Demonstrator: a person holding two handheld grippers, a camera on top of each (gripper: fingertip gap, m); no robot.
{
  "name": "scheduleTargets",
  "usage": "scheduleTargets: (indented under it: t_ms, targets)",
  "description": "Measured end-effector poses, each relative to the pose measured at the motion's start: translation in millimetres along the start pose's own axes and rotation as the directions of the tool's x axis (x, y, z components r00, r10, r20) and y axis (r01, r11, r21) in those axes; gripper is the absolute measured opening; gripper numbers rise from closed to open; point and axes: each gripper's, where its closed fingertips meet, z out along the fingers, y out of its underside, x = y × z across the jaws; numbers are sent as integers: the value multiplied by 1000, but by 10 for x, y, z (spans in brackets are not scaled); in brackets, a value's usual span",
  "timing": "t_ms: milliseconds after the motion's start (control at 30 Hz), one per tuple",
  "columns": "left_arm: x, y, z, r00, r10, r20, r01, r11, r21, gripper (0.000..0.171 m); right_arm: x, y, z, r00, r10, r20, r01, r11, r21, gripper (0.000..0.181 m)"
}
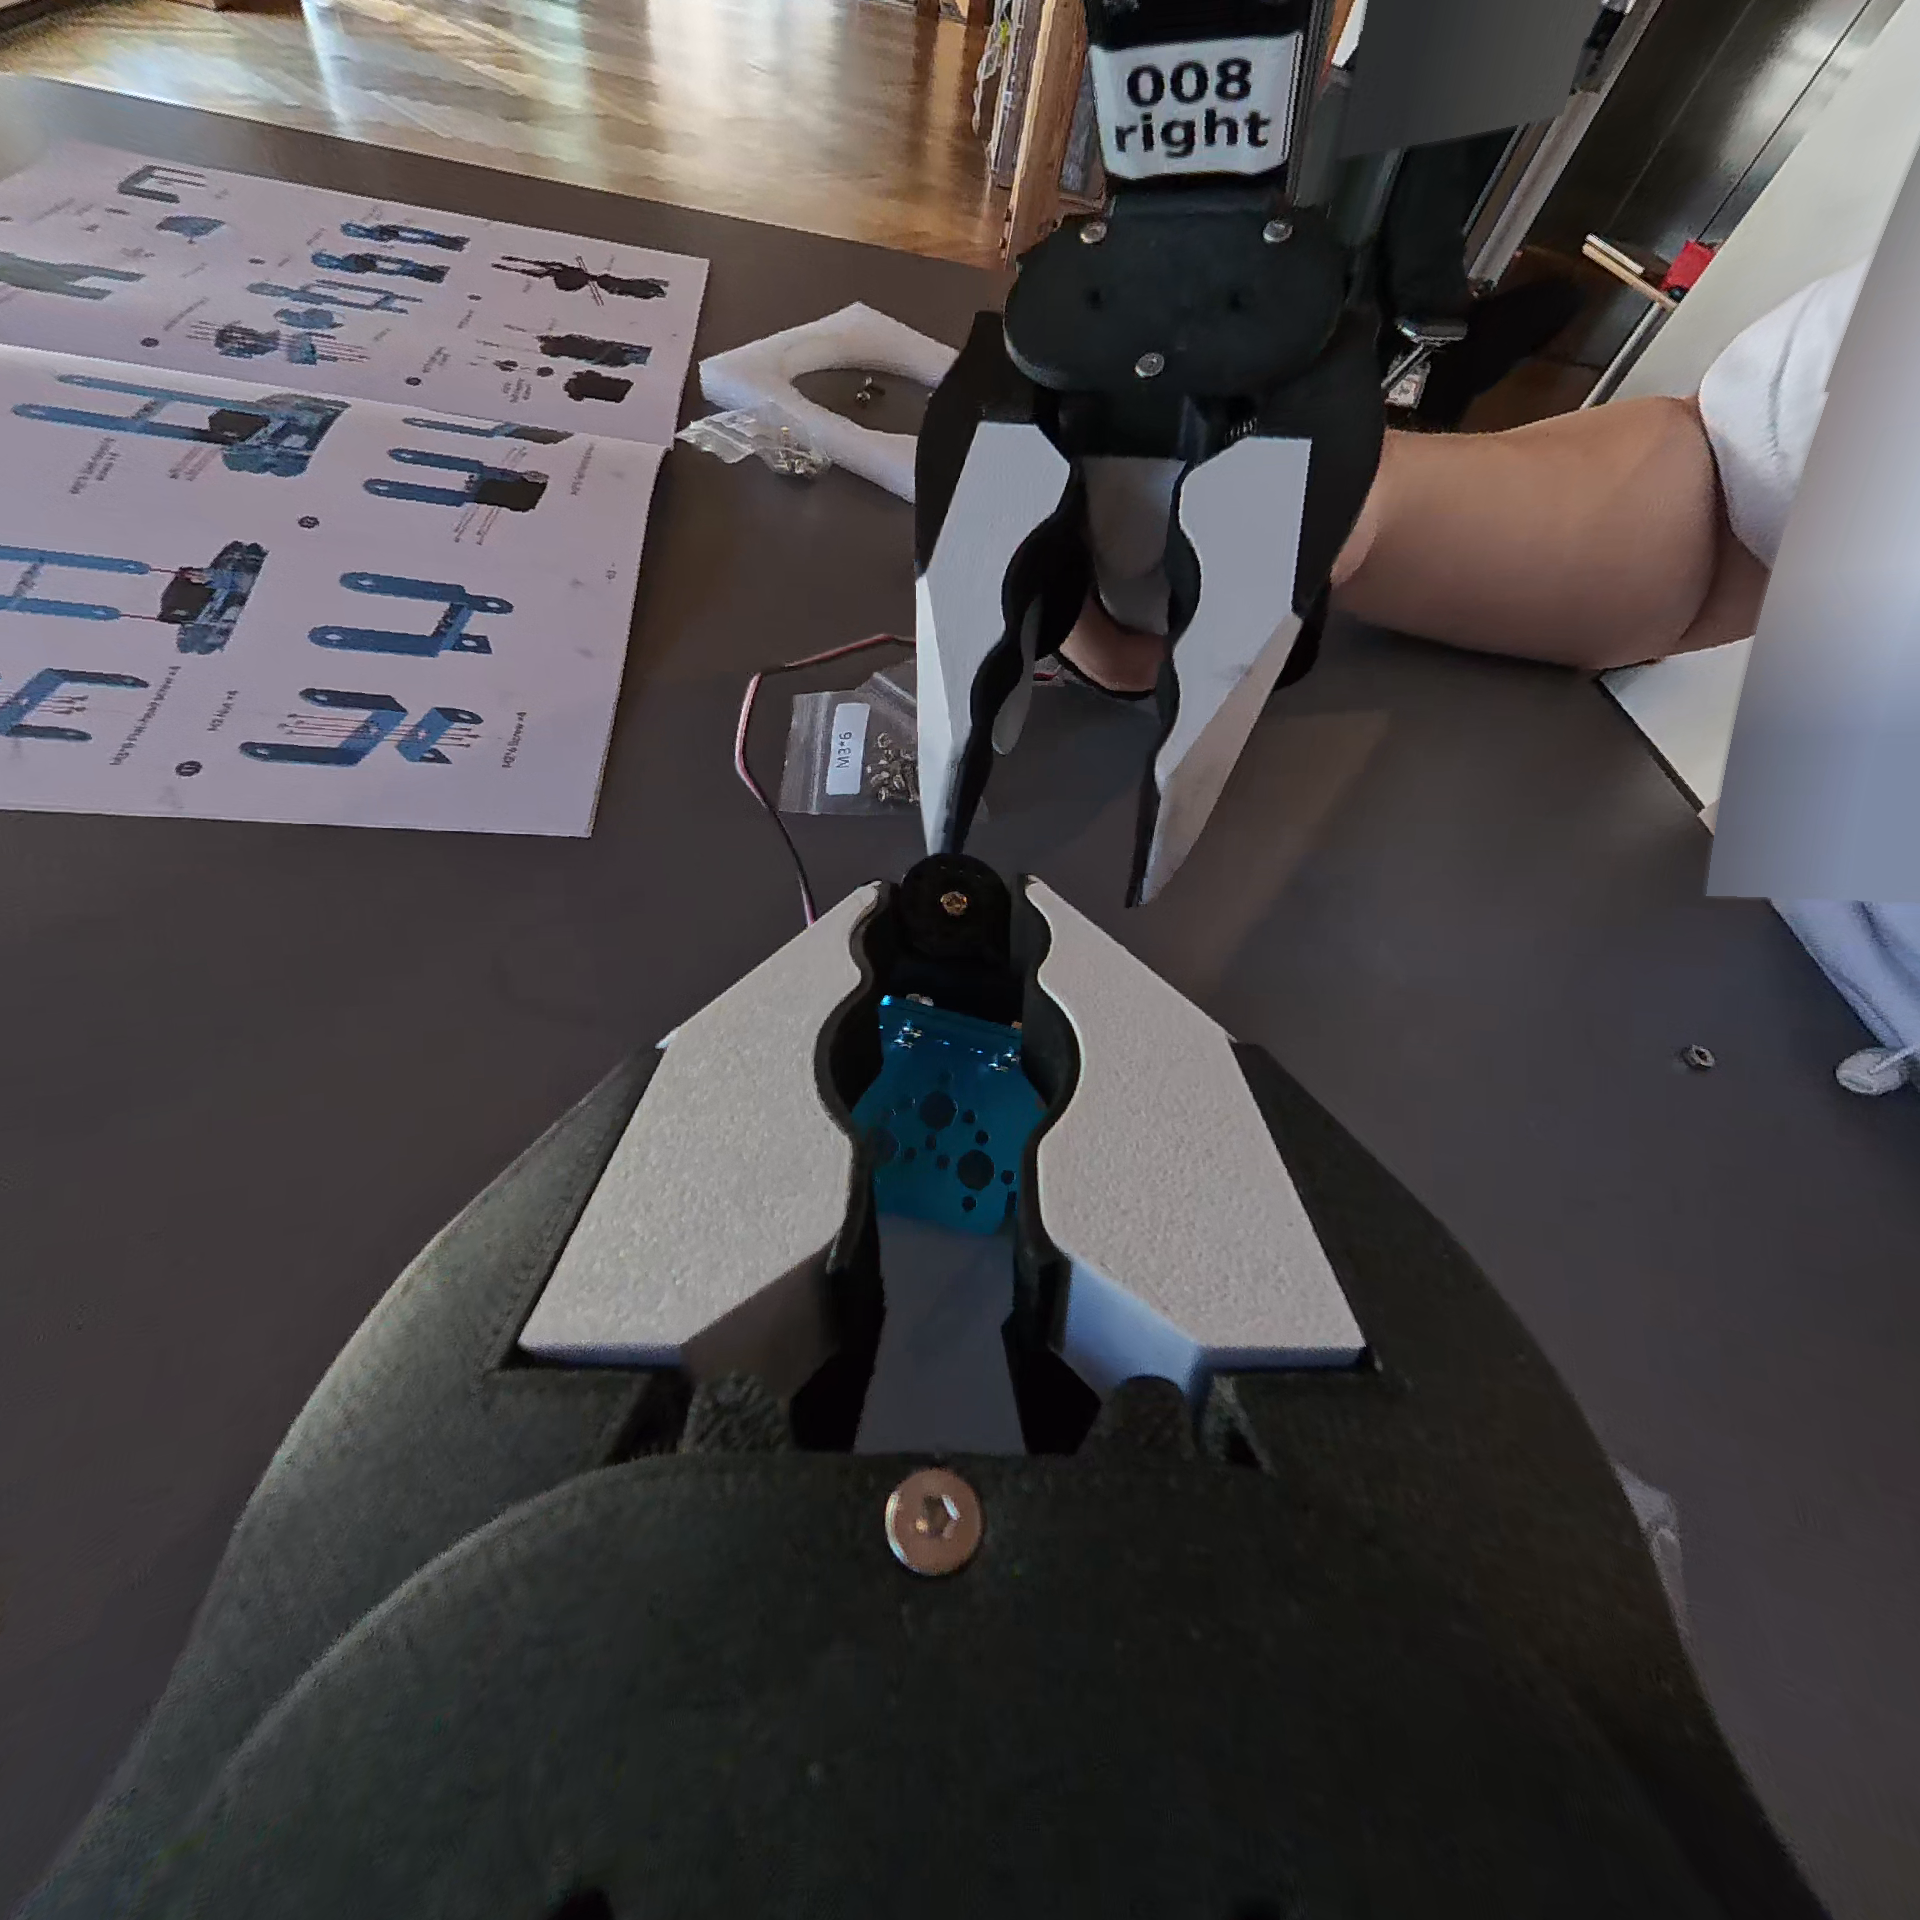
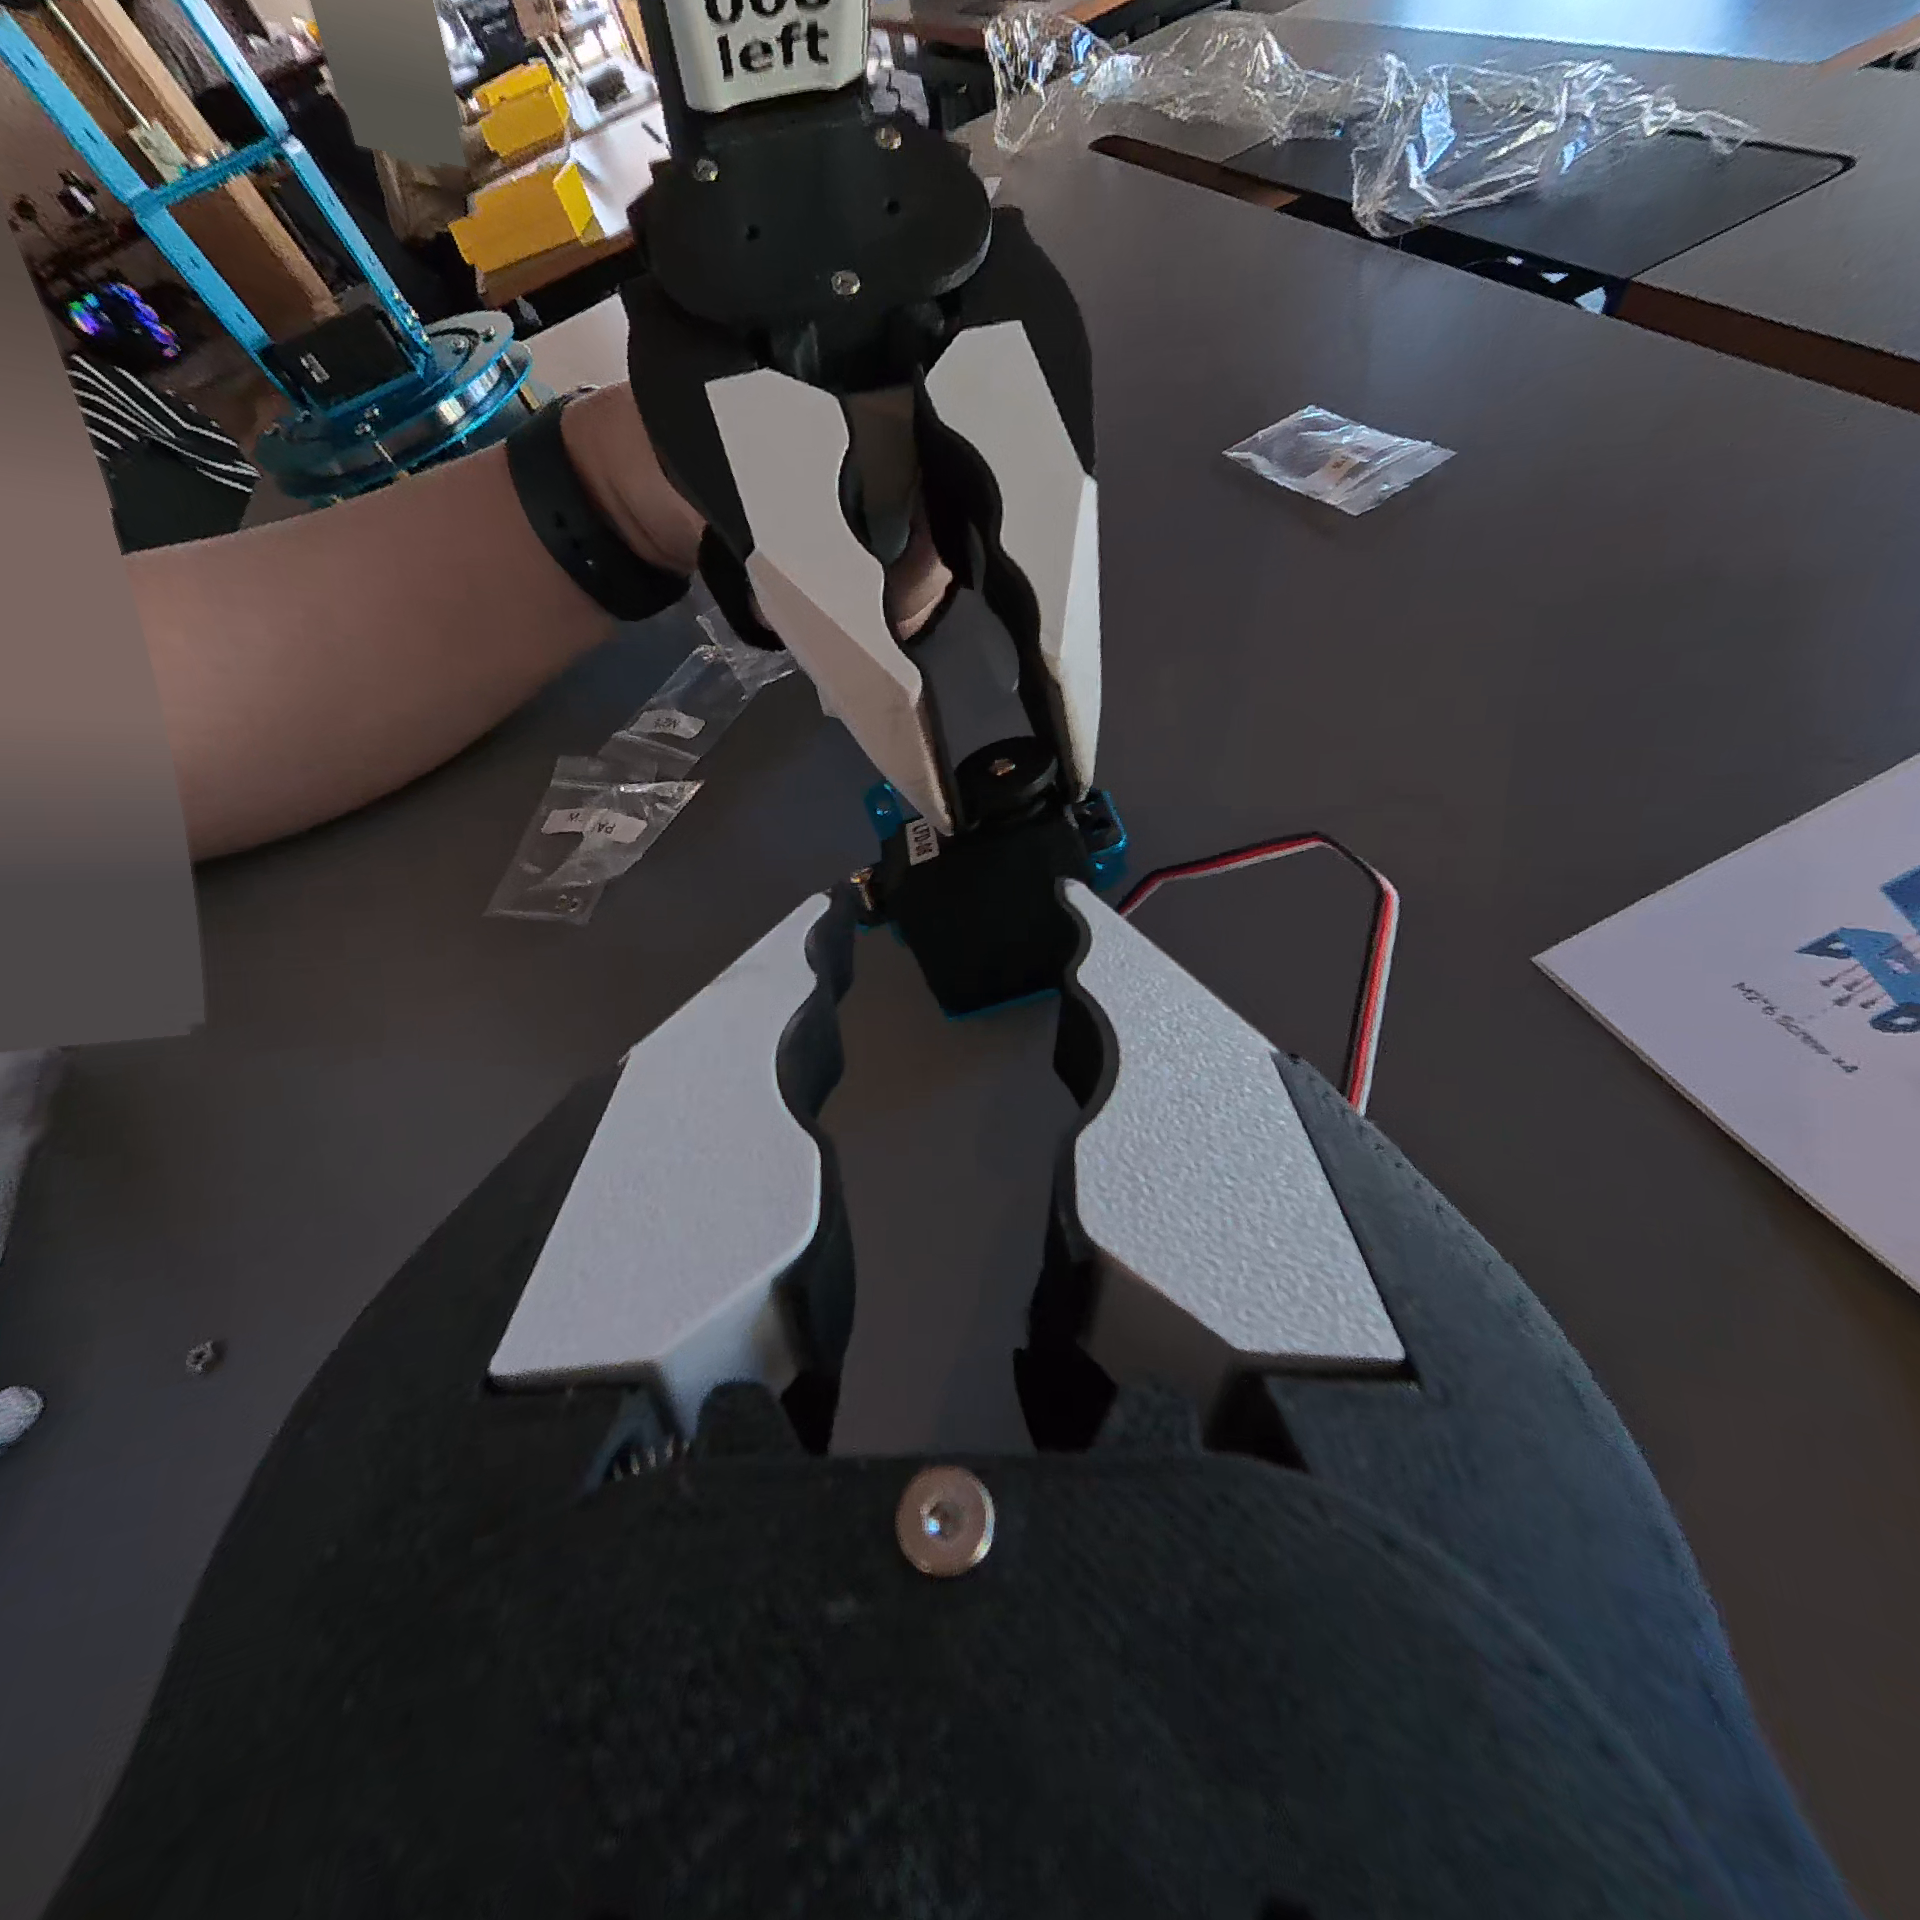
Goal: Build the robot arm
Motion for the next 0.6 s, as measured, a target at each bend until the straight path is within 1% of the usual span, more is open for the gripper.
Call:
scheduleTargets:
  t_ms: [167,433,500,600]
  targets:
    - [-31,-9,-7,999,35,33,-35,999,-5,21,4,57,49,999,-33,-14,32,999,-32,38]
    - [-55,-17,-39,999,19,42,-18,1000,-20,21,9,51,59,999,-38,-17,38,999,-24,37]
    - [-60,-12,-47,999,18,45,-17,1000,-19,21,0,54,66,997,-67,-24,67,997,-27,35]
    - [-60,-5,-53,999,16,41,-15,1000,-16,21,-9,55,86,987,-151,-55,149,988,-33,30]
